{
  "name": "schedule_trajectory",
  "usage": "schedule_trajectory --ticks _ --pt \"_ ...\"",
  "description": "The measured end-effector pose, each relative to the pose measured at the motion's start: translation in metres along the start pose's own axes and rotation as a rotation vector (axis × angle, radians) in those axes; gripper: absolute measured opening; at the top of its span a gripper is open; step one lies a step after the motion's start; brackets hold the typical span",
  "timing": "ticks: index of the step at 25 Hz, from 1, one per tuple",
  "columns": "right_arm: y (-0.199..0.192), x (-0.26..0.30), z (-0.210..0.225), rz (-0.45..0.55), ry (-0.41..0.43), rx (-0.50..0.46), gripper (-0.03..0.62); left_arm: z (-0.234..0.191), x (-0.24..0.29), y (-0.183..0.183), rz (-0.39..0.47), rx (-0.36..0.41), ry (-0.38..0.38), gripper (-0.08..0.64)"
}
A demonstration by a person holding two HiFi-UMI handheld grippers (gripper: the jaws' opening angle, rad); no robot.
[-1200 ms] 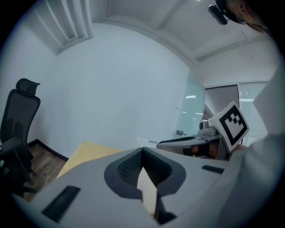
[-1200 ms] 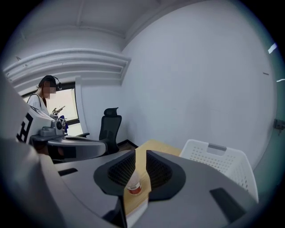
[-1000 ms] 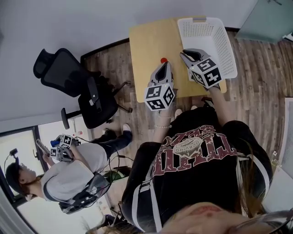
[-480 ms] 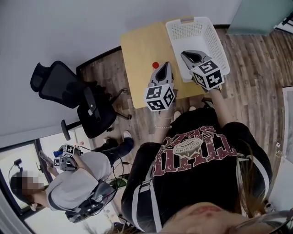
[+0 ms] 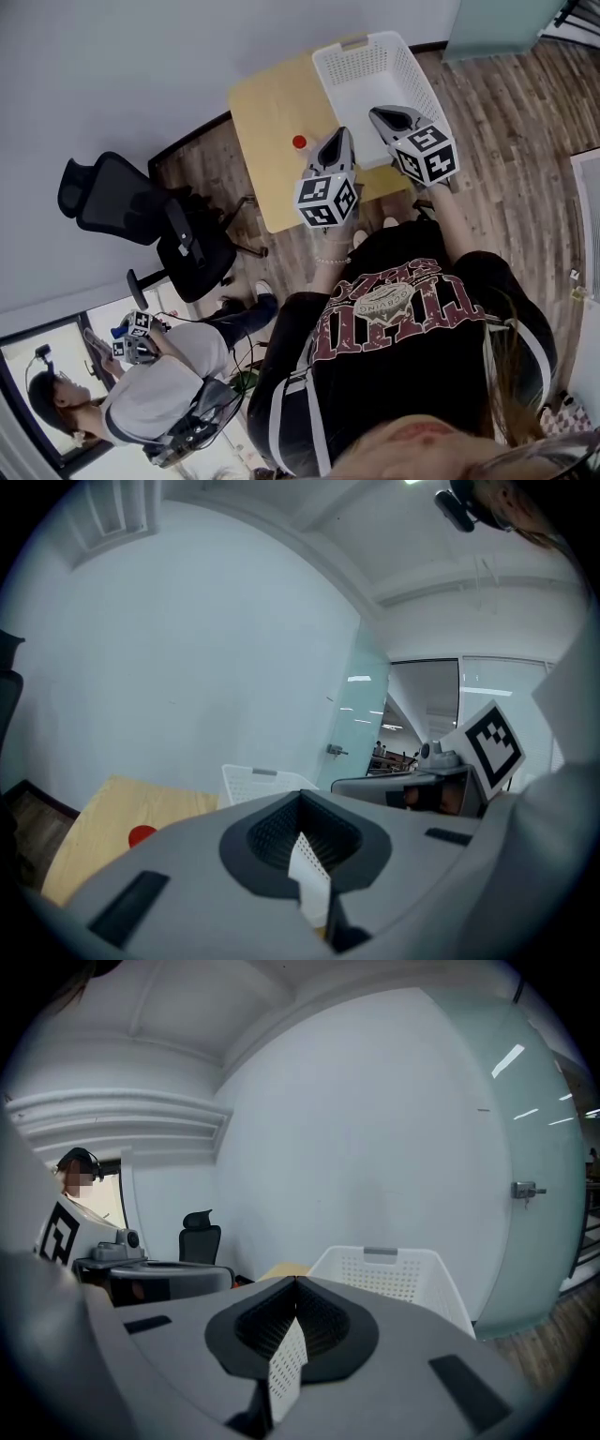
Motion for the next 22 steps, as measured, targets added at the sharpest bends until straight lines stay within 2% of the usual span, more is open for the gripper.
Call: schedule_trajectory --ticks 7,22 --pt "-0.010 -0.023 0.009 -0.014 -0.034 -0.001 0.018 0.021 0.008 -0.010 -0.030 0.012 -0.041 0.046" --pt "-0.015 -0.019 0.004 -0.058 -0.025 0.003 0.018 0.017 0.006 -0.007 -0.045 0.009 -0.042 0.046"
Point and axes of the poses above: the fingertips, and each gripper's own axes: x forward along the fingers, z to its right, y out of its top, the point moved 1 cm from there along -x, backward along the fingers, and after that the axes turned 13 degrees about -x, right-handed, at the moved point
